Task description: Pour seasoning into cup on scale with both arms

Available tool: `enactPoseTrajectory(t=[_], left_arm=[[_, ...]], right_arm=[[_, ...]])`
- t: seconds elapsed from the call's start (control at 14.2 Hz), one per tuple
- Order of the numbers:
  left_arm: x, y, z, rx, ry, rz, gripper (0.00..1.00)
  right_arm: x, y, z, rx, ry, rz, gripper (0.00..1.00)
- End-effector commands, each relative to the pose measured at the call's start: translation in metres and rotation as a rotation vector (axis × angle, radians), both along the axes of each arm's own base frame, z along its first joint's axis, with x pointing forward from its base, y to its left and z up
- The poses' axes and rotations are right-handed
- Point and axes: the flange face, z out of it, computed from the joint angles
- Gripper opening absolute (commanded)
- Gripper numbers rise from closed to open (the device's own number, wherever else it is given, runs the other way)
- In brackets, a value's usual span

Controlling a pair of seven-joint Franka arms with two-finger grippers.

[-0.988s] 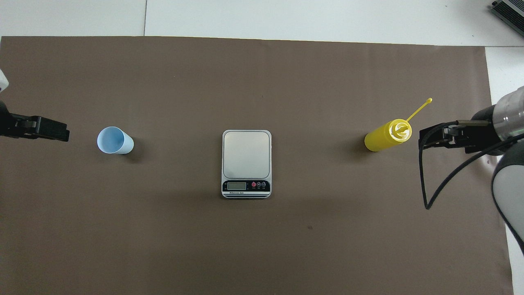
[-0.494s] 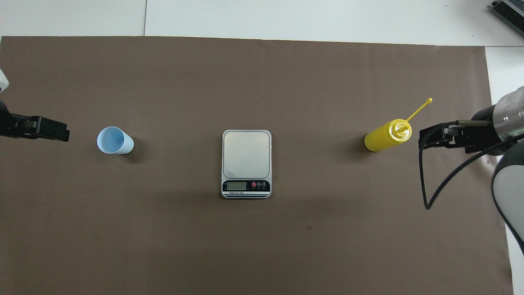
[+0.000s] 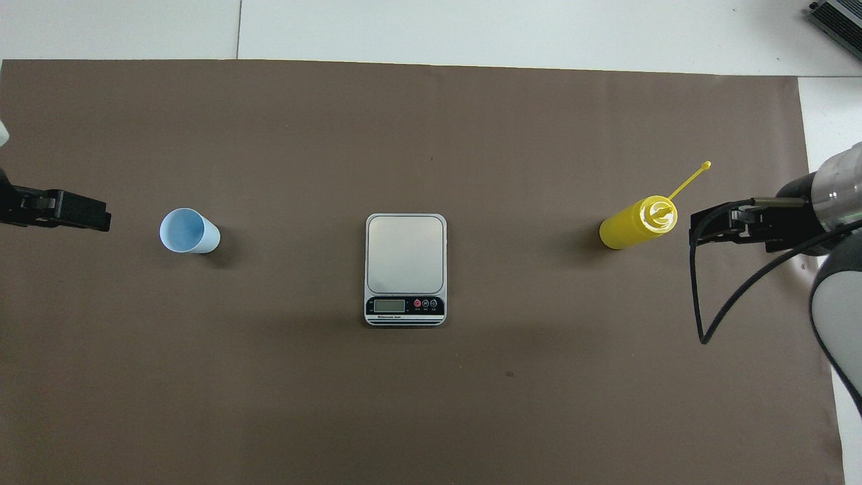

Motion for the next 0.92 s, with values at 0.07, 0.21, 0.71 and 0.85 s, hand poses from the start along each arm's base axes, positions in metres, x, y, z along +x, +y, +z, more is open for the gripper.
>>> enactPoseTrajectory(t=[0.07,0.21,0.71,0.85], left_arm=[[0.033,0.009,-0.067,0.005,0.004,0.018,1.00],[0.032,0.010,-0.108,0.006,-0.002,0.027,1.00],[0.010,0.042,-0.194,0.000,-0.071,0.158,1.00],[0.003,0.041,-0.208,-0.011,-0.102,0.234,1.00]], right_arm=[[-0.006,-0.005,0.003,-0.006,0.005,0.012,1.00],[-0.006,-0.005,0.003,-0.004,0.005,0.010,1.00],[-0.006,-0.007,0.003,-0.004,0.005,0.006,1.00],[-0.006,-0.007,0.003,-0.004,0.005,0.006,1.00]])
